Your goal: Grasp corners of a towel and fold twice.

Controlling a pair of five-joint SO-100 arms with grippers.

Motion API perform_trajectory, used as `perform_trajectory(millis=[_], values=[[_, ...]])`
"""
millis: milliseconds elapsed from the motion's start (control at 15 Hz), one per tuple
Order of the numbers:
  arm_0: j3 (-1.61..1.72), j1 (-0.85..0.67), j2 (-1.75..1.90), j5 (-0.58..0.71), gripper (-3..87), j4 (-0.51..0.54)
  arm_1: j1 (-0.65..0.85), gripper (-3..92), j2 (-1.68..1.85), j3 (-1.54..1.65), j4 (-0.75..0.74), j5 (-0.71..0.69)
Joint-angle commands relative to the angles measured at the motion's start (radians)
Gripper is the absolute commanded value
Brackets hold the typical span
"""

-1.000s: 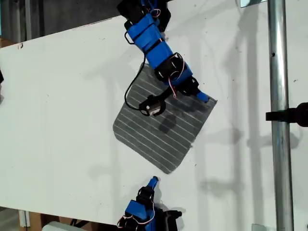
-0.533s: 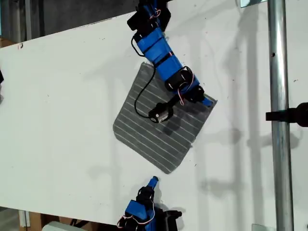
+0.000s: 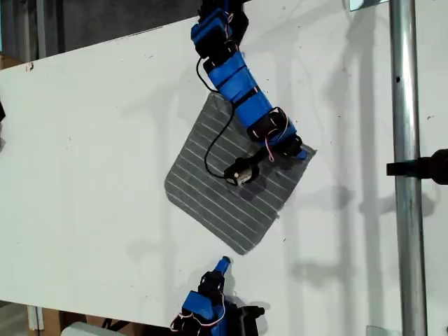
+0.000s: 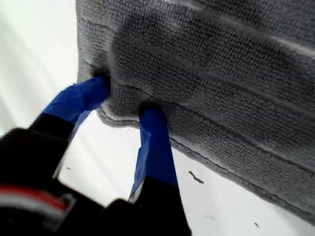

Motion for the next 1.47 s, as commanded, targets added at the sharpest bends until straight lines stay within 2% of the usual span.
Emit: perform_trajectory(millis=[0,400,533,600,733,800,933,1067,1133,1200,1267,1400], values=[[0.008,-0.012,0.003,-0.005,-2.8,0.005,0.020,0.7,-0.034,0.011,-0.025,-0.009],[0.006,-0.011,0.003,-0.035,-2.8,-0.015,0.014,-0.2,-0.023,0.018,-0.009,-0.009],[-0.083,0.002,-0.003,0.051,-2.9,-0.193,0.017,-0.2,-0.017,0.020,-0.002,-0.015],[-0.190,-0.003,-0.092,0.048,-2.9,-0.192,0.017,-0.2,-0.006,0.026,-0.002,-0.014],[-0.485,0.028,-0.495,0.075,-2.9,-0.184,0.021,-0.2,0.011,0.028,-0.002,-0.015],[-0.644,0.046,-0.689,0.101,-2.9,-0.143,0.025,-0.2,0.017,0.029,0.003,-0.020],[-0.943,0.052,-0.996,0.179,-2.9,0.032,0.029,-0.2,0.026,0.031,0.006,-0.020],[-1.150,0.035,-1.200,0.331,-2.9,0.179,0.028,-0.2,0.034,0.031,0.002,-0.020],[-1.232,0.034,-1.281,0.407,0.4,0.222,0.028,-0.2,0.035,0.031,0.000,-0.018],[-1.298,0.034,-1.335,0.425,22.8,0.255,0.025,-0.2,0.038,0.031,-0.003,-0.017],[-1.338,0.031,-1.361,0.476,29.2,0.261,0.023,-0.2,0.040,0.031,-0.008,-0.015],[-1.356,-0.002,-1.399,0.538,32.6,0.279,0.018,-0.2,0.044,0.031,-0.009,-0.011]])
